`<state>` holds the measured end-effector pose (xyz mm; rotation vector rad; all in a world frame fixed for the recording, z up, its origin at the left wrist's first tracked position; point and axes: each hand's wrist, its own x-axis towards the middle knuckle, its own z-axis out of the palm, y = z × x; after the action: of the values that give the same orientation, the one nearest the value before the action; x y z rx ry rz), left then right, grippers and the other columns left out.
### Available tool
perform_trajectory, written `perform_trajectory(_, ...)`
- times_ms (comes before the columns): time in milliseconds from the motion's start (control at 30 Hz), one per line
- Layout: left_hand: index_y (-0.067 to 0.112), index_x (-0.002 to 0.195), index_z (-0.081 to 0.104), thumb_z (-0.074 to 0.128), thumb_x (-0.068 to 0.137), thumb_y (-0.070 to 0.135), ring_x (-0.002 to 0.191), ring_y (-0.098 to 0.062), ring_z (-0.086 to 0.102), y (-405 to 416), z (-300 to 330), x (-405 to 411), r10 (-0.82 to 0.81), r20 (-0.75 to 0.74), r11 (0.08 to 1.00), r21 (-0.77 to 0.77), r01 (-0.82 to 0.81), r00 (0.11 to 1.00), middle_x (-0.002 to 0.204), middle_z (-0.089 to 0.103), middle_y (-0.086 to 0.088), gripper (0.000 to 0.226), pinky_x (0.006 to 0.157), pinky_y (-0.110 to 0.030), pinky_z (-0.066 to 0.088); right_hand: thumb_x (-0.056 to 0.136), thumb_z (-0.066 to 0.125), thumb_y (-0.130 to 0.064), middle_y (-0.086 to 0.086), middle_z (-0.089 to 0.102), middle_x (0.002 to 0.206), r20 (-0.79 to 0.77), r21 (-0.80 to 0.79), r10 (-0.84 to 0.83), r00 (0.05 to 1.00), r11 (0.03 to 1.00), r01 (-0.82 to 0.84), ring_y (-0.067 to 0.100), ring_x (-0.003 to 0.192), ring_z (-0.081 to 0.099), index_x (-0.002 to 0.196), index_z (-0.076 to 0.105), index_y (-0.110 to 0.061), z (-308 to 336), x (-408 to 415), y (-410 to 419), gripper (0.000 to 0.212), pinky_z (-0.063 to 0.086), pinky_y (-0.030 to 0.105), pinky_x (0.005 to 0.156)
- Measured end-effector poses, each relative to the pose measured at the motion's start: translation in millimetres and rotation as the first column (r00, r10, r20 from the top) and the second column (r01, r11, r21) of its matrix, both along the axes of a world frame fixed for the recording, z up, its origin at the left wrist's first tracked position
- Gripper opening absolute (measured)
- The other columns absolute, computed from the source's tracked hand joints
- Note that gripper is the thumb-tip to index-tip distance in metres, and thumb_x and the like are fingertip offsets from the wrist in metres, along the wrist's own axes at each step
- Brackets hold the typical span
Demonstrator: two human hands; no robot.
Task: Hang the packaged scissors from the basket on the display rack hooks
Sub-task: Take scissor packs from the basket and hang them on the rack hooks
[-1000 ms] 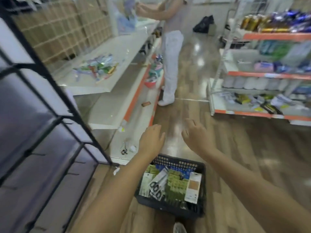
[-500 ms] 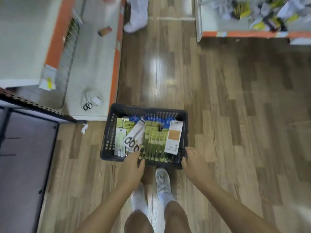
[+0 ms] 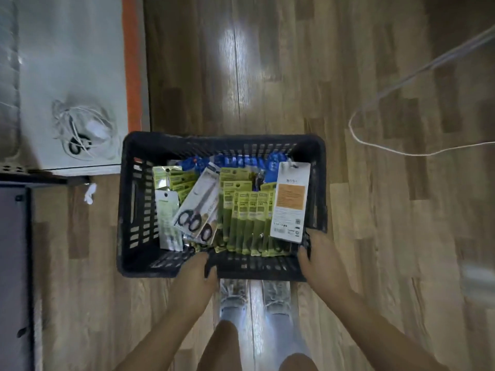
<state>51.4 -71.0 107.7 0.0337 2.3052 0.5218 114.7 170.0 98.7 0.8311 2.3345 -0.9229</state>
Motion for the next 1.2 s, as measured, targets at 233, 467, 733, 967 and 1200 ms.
perform_trajectory(233, 0.007, 0.1, 0.055, 0.052, 0.093, 0.02, 0.092, -0.025, 0.054, 9, -65, -60, -0.209, -0.096, 0.977, -0.057, 0.205, 0.973, 0.097, 0.056, -0.006, 0.016, 0.071, -0.035, 0.043, 0.093, 0.049, -0.017, 0.009, 0.045, 0.133, 0.003, 0.04, -0.05, 0.999, 0.998, 0.05, 0.023, 0.121, 0.041, 0.134, 0.04, -0.006, -62, -48, -3, 0.044, 0.043, 0.038, 0.098)
perform_trajectory(467, 0.003, 0.112, 0.056, 0.054, 0.092, 0.022, 0.105, -0.029, 0.05, 1, -131, -107, -0.2, -0.152, 0.973, -0.143, 0.178, 0.968, 0.11, 0.053, -0.009, 0.028, 0.081, -0.039, 0.044, 0.091, 0.055, -0.022, 0.019, 0.015, 0.153, 0.047, 0.181, -0.169, 0.985, 0.971, 0.158, 0.032, 0.141, 0.015, 0.144, 0.021, -0.003, -121, -81, -5, 0.066, 0.023, 0.041, 0.114)
perform_trajectory(733, 0.001, 0.129, 0.043, 0.062, 0.087, 0.028, 0.117, -0.033, 0.042, 1, -177, -122, -0.094, -0.192, 0.963, -0.266, 0.041, 0.977, 0.129, 0.044, -0.017, 0.053, 0.091, -0.043, 0.04, 0.083, 0.07, -0.025, 0.016, 0.015, 0.152, -0.081, 0.21, -0.406, 0.91, 0.886, 0.414, 0.033, 0.135, 0.017, 0.15, 0.007, -0.008, -152, -90, -14, 0.094, 0.018, 0.045, 0.112)
perform_trajectory(967, 0.003, 0.125, 0.047, 0.069, 0.082, 0.031, 0.111, -0.034, 0.046, 3, -176, -127, -0.084, -0.202, 0.947, -0.321, 0.015, 0.976, 0.122, 0.046, -0.017, 0.056, 0.088, -0.041, 0.039, 0.08, 0.071, -0.007, 0.009, 0.04, 0.13, -0.198, 0.105, -0.484, 0.853, 0.854, 0.509, 0.022, 0.118, 0.044, 0.14, 0.034, -0.007, -143, -100, -13, 0.07, 0.041, 0.033, 0.092)
perform_trajectory(1200, 0.004, 0.119, 0.047, 0.069, 0.082, 0.032, 0.108, -0.032, 0.048, -13, -163, -121, 0.031, -0.138, 0.948, -0.309, -0.072, 0.99, 0.116, 0.049, -0.015, 0.052, 0.083, -0.04, 0.04, 0.092, 0.055, -0.016, 0.0, 0.044, 0.122, -0.212, 0.14, -0.016, 0.977, 0.989, 0.047, 0.007, 0.096, 0.046, 0.139, 0.037, -0.014, -125, -113, -58, 0.05, 0.04, 0.013, 0.075)
